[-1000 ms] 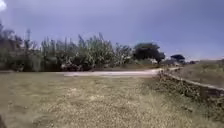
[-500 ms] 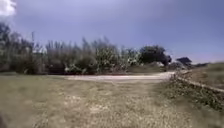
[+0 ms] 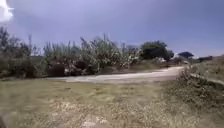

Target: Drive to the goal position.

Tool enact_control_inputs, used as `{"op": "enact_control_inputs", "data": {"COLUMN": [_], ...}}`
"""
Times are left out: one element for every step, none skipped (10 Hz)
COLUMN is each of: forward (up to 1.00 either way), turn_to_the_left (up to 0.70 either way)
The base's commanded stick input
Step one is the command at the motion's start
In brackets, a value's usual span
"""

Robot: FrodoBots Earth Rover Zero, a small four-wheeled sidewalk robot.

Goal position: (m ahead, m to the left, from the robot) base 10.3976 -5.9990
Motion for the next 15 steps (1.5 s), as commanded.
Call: {"op": "enact_control_inputs", "data": {"forward": [0.7, 0.7, 0.7, 0.7, 0.7, 0.7, 0.7, 0.7, 0.7, 0.7, 0.7, 0.7, 0.34, 0.0, 0.0], "turn_to_the_left": [0.0, 0.0, 0.0, 0.0, 0.0, 0.0, 0.0, 0.0, 0.0, 0.0, 0.0, 0.0, 0.0, 0.0, 0.0]}}
